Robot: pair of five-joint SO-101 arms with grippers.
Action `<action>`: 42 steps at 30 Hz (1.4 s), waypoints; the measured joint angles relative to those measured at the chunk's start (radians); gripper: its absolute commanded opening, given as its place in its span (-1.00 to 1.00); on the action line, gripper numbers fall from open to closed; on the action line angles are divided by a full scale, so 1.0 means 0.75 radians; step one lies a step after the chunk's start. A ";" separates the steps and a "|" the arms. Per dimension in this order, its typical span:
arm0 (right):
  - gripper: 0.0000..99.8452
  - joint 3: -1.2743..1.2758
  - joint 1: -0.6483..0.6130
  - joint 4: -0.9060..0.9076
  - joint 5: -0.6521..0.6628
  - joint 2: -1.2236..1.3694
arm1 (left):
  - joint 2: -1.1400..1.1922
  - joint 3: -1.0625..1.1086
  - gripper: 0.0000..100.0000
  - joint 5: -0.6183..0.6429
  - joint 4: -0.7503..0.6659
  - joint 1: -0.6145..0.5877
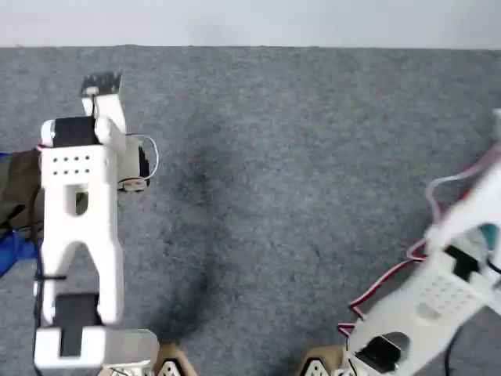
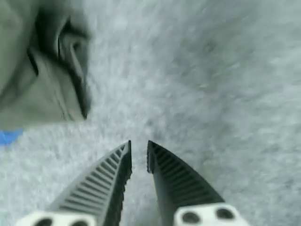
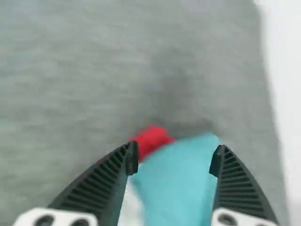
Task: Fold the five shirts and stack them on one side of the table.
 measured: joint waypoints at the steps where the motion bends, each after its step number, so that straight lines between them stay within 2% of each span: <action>1: -0.49 0.076 -0.055 0.000 -0.014 -0.041 | -0.043 -0.008 -0.79 0.000 0.000 0.025; 5: -0.49 0.458 -0.266 0.000 -0.072 -0.299 | -0.225 -0.012 -0.65 -0.014 0.000 0.059; 8: -0.49 0.779 -0.456 0.000 -0.047 -0.495 | -0.317 -0.014 -0.59 -0.088 0.000 -0.033; 10: -0.49 0.984 -0.524 0.000 -0.035 -0.579 | -0.327 -0.014 -0.56 -0.113 -0.016 -0.149; 16: -0.49 1.352 -0.509 -0.002 -0.020 -0.644 | -0.078 -0.014 -0.55 -0.198 -0.366 -0.622; 19: -0.49 1.377 -0.456 -0.002 -0.018 -0.646 | 0.178 -0.023 -0.56 -0.256 -0.466 -0.712; 23: -0.49 1.381 -0.376 -0.002 -0.018 -0.646 | 0.509 -0.047 -0.63 -0.274 -0.601 -0.728; 27: -0.49 1.381 -0.327 -0.002 -0.018 -0.646 | 0.769 -0.190 -0.99 -0.327 -0.630 -0.694; 29: -0.49 1.391 -0.307 -0.002 -0.018 -0.646 | 0.878 -0.286 -0.97 -0.423 -0.614 -0.651; 33: -0.49 1.448 -0.266 -0.008 -0.018 -0.646 | 1.043 -0.511 -0.98 -0.640 -0.468 -0.569; 39: -0.49 1.616 -0.207 -0.096 -0.018 -0.646 | 1.097 -0.947 -0.98 -0.655 -0.080 -0.430; 42: -0.49 1.676 -0.172 -0.135 -0.018 -0.646 | 1.054 -1.078 -0.98 -0.640 -0.018 -0.288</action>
